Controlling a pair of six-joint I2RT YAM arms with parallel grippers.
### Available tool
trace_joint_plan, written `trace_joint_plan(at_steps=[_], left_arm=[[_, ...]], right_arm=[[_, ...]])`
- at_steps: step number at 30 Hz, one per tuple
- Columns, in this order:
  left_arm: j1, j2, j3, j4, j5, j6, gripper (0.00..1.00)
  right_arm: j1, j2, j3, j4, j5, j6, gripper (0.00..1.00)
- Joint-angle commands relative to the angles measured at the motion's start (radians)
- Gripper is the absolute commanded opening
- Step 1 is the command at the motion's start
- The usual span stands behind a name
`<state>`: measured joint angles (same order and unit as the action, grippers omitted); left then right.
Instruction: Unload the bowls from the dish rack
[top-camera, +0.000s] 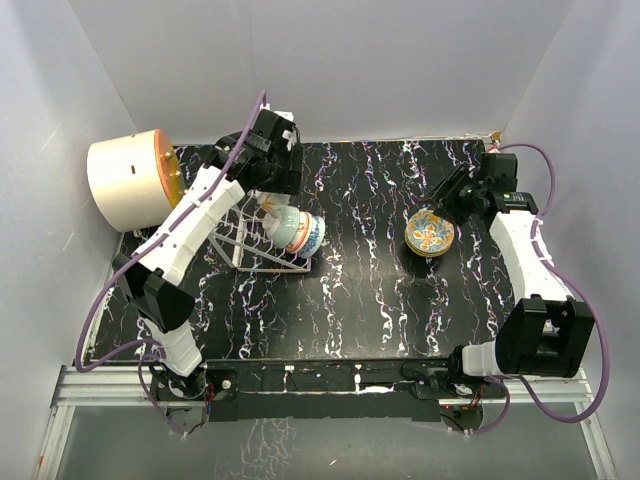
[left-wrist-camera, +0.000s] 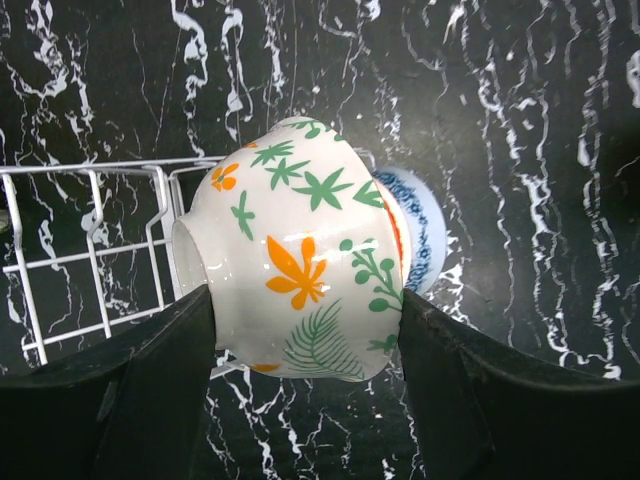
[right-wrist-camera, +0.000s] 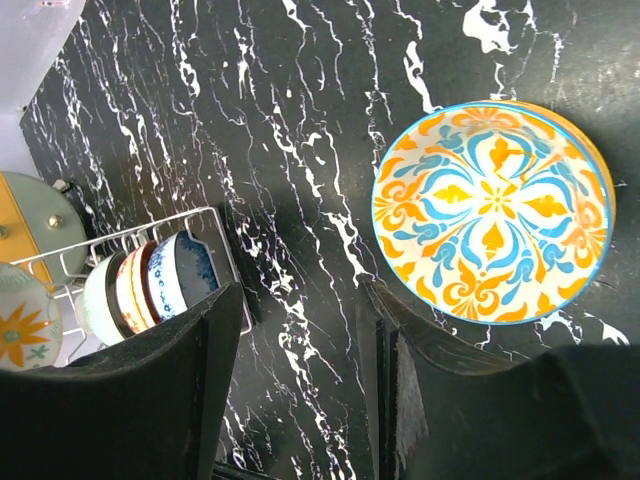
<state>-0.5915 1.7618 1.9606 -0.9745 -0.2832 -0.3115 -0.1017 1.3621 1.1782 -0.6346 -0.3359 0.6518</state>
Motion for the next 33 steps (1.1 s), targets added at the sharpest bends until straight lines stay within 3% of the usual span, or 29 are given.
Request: trace_joint_plan(at_steps=[1,12,20,29,33], left_arm=[[-0.004,-0.045,0.081,-0.011,0.028,-0.012,0.31],[-0.004,-0.068,0.091,0.168,0.362,-0.120,0.31],[-0.004,-0.091,-0.001,0.355,0.588,-0.219,0.31],[-0.003,-0.103,-0.091,0.531,0.753,-0.332,0.31],[-0.003,-0.116,-0.137,0.609,0.807,-0.389,0.31]], right_arm=[[0.031,-0.025,0.047,0.065,0.005,-0.019,0.52],[0.092,-0.037,0.048,0.123,-0.023,-0.003,0.52],[0.094,-0.067,0.014,0.179,-0.080,-0.003,0.52],[0.093,-0.117,-0.148,0.519,-0.340,0.159,0.53],[0.093,-0.109,-0.139,0.553,-0.366,0.156,0.54]])
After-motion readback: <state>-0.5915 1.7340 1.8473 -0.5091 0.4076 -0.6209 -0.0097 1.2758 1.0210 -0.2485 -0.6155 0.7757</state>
